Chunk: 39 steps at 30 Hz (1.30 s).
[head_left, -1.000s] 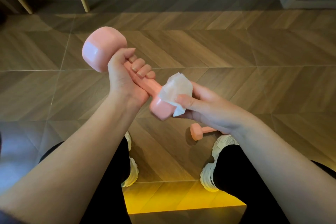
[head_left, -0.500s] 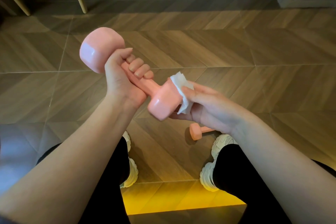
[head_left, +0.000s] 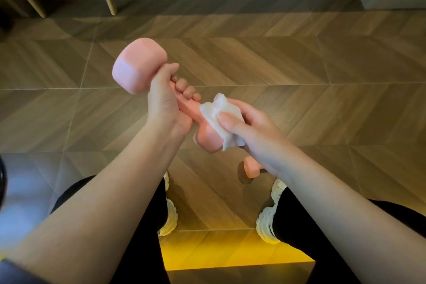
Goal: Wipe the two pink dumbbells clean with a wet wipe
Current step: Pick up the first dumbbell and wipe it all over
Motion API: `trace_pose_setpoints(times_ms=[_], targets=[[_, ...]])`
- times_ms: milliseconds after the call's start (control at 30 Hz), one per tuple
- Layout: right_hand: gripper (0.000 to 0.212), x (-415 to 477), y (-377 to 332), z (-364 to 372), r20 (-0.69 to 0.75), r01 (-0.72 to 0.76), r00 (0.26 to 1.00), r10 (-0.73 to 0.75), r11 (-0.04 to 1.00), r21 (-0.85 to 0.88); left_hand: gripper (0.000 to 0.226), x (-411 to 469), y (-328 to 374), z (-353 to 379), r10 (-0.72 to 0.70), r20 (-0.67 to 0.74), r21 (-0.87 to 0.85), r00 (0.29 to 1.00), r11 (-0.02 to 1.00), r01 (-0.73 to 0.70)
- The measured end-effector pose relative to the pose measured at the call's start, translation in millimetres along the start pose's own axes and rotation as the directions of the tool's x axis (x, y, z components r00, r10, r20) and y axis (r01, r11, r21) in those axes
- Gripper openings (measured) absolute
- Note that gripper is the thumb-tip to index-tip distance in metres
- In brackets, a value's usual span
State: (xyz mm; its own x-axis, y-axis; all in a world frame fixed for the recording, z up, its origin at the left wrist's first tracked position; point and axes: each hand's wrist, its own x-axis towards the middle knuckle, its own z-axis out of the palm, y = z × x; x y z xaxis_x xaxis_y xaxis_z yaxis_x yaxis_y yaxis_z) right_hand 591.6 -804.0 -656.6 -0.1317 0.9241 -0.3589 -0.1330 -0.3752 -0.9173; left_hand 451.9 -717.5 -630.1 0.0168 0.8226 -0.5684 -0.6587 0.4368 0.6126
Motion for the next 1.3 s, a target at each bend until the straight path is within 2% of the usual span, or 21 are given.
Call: trace_pose_setpoints(times_ms=[67,167,233,300,367,533,633,733,833,933,1000,1067,1133,1233,1300], targets=[[0.037,-0.2,-2.8,-3.5,0.063,-0.029,0.998,0.027,0.999,0.041,0.036,0.9,4.0,-1.0,0.008,0.019,-0.016,1.0,1.0,-0.007],[0.052,-4.8,-3.7,-6.6,0.16,-0.084,0.984,0.074,0.995,0.057,0.036,2.2,6.7,-4.8,-0.002,0.017,-0.048,1.0,0.999,0.003],[0.056,-7.4,0.0,-0.9,0.1,-0.041,0.994,0.044,0.999,-0.028,0.035,2.4,5.6,-6.3,-0.013,0.009,-0.051,1.0,0.999,0.014],[0.046,-5.5,2.2,6.3,-0.01,0.017,1.0,-0.017,1.0,-0.018,0.035,1.4,3.6,-5.1,-0.015,0.019,-0.049,1.0,0.999,0.016],[0.037,-2.3,0.1,6.8,-0.067,0.007,0.998,-0.006,1.0,0.011,0.035,0.3,2.0,-2.7,-0.011,0.025,-0.059,1.0,0.998,0.012],[0.046,-4.9,-7.1,-9.5,0.143,-0.036,0.989,0.021,0.994,0.101,0.038,3.5,5.9,-1.8,-0.02,0.013,-0.083,1.0,0.996,0.021],[0.062,-5.5,-2.3,0.6,0.04,0.027,0.999,-0.025,0.998,-0.051,0.035,3.0,4.3,-3.9,-0.028,0.0,-0.073,1.0,0.997,0.028],[0.055,-2.7,3.4,13.8,-0.069,0.057,0.996,-0.063,0.995,-0.085,0.033,0.8,1.3,-2.8,-0.038,0.004,-0.054,0.999,0.998,0.038],[0.046,-1.0,1.4,11.1,-0.054,0.061,0.997,-0.062,0.998,-0.024,0.035,1.3,3.8,-0.7,-0.024,0.013,-0.047,1.0,0.999,0.025],[0.041,-1.8,-6.0,-1.5,0.089,0.017,0.996,-0.021,0.998,0.053,0.035,2.4,8.3,-0.7,-0.017,0.018,-0.061,1.0,0.998,0.018],[0.047,-3.2,-8.6,-6.9,0.177,-0.023,0.984,0.012,0.998,0.059,0.036,2.2,10.0,-2.3,-0.021,0.014,-0.067,1.0,0.998,0.022],[0.059,-4.8,-7.6,-5.6,0.153,-0.023,0.988,0.022,1.0,0.003,0.036,1.5,10.6,-4.2,-0.026,0.012,-0.077,1.0,0.997,0.027],[0.061,-5.1,-5.2,-0.5,0.079,-0.007,0.997,0.008,1.0,-0.016,0.036,0.9,10.5,-4.9,-0.023,0.01,-0.085,1.0,0.996,0.024],[0.058,-3.9,-6.6,5.2,0.044,-0.055,0.998,0.054,0.998,0.038,0.039,-0.6,9.5,-3.7,-0.015,0.038,-0.095,0.999,0.995,0.019],[0.058,-3.1,-10.3,4.8,0.088,-0.145,0.987,0.136,0.984,0.108,0.042,-1.8,8.0,-2.2,-0.001,0.074,-0.109,0.997,0.994,0.009]])
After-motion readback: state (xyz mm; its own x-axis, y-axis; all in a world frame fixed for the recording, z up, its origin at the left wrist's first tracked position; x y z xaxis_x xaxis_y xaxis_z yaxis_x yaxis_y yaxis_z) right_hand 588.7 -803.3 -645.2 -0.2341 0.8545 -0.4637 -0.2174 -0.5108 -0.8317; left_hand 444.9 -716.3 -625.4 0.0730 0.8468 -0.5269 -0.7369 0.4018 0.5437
